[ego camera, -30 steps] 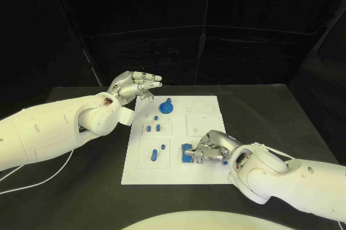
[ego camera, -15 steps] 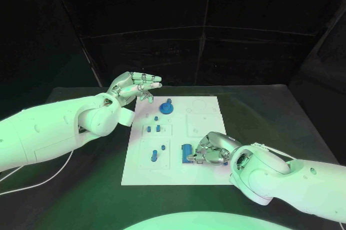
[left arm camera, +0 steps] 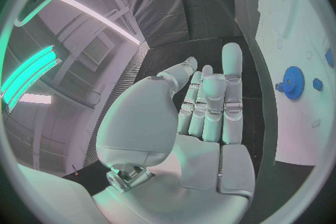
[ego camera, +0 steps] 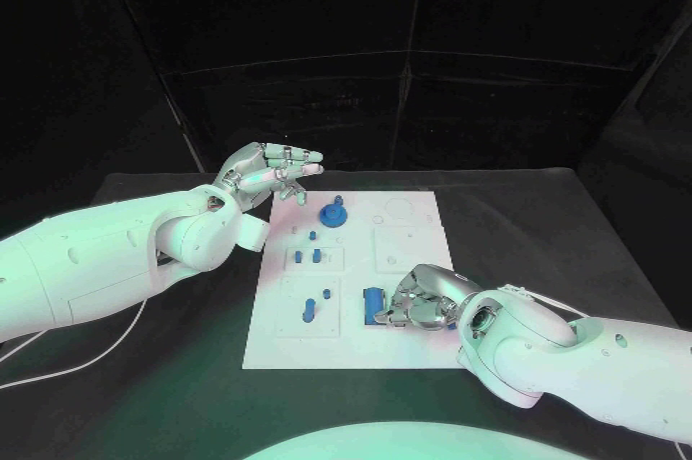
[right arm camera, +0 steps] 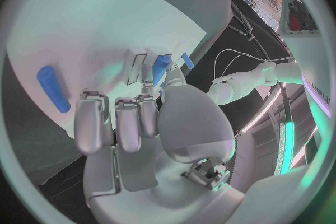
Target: Assemble the parts on the task board
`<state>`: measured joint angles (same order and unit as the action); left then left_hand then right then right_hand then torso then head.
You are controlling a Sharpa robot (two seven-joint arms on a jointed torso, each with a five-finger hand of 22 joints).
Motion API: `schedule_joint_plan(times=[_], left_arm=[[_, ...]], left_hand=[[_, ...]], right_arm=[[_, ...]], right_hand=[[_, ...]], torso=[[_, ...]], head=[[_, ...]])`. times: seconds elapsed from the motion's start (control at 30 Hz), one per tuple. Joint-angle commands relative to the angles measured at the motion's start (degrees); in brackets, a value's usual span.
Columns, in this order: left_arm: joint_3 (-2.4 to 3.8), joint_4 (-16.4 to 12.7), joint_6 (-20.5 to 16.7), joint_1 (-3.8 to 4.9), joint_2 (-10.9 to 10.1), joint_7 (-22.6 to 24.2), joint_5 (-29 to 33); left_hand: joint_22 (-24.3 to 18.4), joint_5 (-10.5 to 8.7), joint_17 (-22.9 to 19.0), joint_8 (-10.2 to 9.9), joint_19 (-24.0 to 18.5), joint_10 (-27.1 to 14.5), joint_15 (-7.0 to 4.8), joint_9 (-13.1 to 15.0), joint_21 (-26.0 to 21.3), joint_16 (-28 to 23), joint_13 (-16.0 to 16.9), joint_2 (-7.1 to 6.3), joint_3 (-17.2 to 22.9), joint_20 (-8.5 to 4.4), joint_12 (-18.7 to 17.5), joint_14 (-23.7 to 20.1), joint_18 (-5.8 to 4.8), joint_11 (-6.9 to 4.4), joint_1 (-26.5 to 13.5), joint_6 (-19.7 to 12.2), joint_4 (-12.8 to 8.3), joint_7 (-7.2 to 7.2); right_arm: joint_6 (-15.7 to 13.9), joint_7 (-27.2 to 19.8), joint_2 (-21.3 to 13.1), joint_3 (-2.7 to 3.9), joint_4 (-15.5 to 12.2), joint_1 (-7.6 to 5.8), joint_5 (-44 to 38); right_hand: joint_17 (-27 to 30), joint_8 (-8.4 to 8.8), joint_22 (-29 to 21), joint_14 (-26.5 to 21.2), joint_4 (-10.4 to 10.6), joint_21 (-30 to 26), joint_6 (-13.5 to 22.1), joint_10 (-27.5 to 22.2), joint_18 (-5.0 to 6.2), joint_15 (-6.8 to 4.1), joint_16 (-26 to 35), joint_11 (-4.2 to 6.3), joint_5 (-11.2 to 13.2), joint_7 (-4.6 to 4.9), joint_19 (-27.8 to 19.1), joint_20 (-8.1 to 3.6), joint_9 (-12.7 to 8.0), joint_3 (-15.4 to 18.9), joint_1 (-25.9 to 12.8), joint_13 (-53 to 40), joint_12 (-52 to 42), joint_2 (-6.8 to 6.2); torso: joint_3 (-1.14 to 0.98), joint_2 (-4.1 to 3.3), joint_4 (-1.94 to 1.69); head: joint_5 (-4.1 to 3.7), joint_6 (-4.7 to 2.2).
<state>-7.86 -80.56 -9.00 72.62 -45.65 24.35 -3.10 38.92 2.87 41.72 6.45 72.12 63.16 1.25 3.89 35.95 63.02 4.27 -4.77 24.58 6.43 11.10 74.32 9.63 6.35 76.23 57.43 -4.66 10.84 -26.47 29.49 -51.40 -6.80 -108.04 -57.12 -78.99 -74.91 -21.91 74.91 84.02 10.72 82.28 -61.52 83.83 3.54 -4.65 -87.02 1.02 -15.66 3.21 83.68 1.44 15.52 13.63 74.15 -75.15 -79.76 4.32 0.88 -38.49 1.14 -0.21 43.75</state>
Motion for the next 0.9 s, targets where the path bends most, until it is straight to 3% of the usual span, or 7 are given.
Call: schedule_joint_plan(times=[0.03, 0.27, 0.5, 0.7, 0.9], left_arm=[[0.05, -0.09, 0.63, 0.09, -0.01, 0.15, 0.15], [0.05, -0.1, 0.68, 0.09, -0.06, 0.13, 0.15], [0.03, -0.08, 0.69, 0.08, -0.16, 0.13, 0.15], [0.0, 0.23, 0.66, 0.08, 0.01, 0.11, 0.15], [-0.04, 0.43, 0.76, 0.06, 0.29, 0.11, 0.15]], left_hand=[[-0.06, -0.04, 0.0, 0.25, -0.28, -0.31, -0.06, 0.04, -0.2, 0.33, 0.04, 0.35, -0.3, 0.21, 0.27, -0.27, 0.78, 0.07, 0.06, -0.49, 0.02, 0.02], [-0.06, -0.04, 0.0, 0.25, -0.28, -0.31, -0.06, 0.04, -0.2, 0.33, 0.04, 0.35, -0.3, 0.21, 0.27, -0.27, 0.78, 0.07, 0.06, -0.49, 0.02, 0.02], [-0.06, -0.04, 0.0, 0.25, -0.28, -0.31, -0.06, 0.04, -0.2, 0.33, 0.04, 0.35, -0.3, 0.21, 0.27, -0.27, 0.78, 0.07, 0.06, -0.49, 0.02, 0.02], [-0.06, -0.04, 0.0, 0.25, -0.28, -0.31, -0.06, 0.04, -0.2, 0.33, 0.04, 0.35, -0.3, 0.21, 0.27, -0.27, 0.78, 0.07, 0.06, -0.49, 0.02, 0.02], [-0.06, -0.04, 0.0, 0.25, -0.28, -0.31, -0.06, 0.04, -0.2, 0.33, 0.04, 0.35, -0.3, 0.21, 0.27, -0.27, 0.78, 0.07, 0.06, -0.49, 0.02, 0.02]], right_arm=[[0.61, -0.51, -0.09, 0.01, -0.19, -0.06, -0.05], [-1.36, -3.7, -1.59, 0.01, -1.07, -0.06, 1.49], [-3.26, -10.32, -7.57, 0.06, -3.97, -0.15, 3.38], [-1.34, -8.43, -14.08, 0.08, -5.13, -0.37, 0.87], [-0.55, -4.64, -15.83, 0.07, -5.29, -0.39, -2.96]], right_hand=[[-8.86, -0.13, 1.18, 4.8, -0.4, 0.24, -0.24, 0.68, -0.57, -0.3, -0.31, 0.32, -0.41, -0.32, 0.44, 0.01, 0.07, 0.07, 0.6, -5.02, 0.18, 0.06], [-8.63, 0.34, 1.11, 4.75, -0.31, 0.18, 0.48, 0.4, -0.57, -0.19, -0.2, 0.11, -1.13, 0.0, 0.38, 0.04, -0.01, 0.58, 0.42, -4.68, 0.67, -0.3], [-8.34, 4.66, 0.71, 4.68, -1.04, -0.11, 6.07, -0.35, -0.54, 1.31, -0.02, -1.86, -2.17, 2.43, 0.07, 1.11, -1.5, 1.11, 1.75, -4.05, 1.72, -0.71], [-7.58, 5.65, 0.28, 4.51, -0.68, -0.39, 5.61, -1.25, -0.4, 1.88, 0.36, -2.33, -1.85, 2.78, -0.2, 1.85, -1.68, 1.92, 1.26, -2.88, 3.26, -0.8], [-6.01, 5.38, -0.86, 4.14, -0.28, -1.1, 3.66, -2.31, -0.11, 1.65, 1.18, -1.95, -2.7, 2.28, -0.76, 1.88, -1.35, 2.42, 1.11, -1.2, 5.38, -0.66]], torso=[[-0.04, 0.02, 0.15], [-0.07, 0.08, 0.09], [-0.02, 0.27, 0.22], [0.13, 0.74, 0.65], [0.04, 1.05, 1.04]], head=[[-0.04, 0.03], [-0.21, -0.02], [-0.87, -0.13], [-1.63, 0.09], [-2.24, 0.17]])
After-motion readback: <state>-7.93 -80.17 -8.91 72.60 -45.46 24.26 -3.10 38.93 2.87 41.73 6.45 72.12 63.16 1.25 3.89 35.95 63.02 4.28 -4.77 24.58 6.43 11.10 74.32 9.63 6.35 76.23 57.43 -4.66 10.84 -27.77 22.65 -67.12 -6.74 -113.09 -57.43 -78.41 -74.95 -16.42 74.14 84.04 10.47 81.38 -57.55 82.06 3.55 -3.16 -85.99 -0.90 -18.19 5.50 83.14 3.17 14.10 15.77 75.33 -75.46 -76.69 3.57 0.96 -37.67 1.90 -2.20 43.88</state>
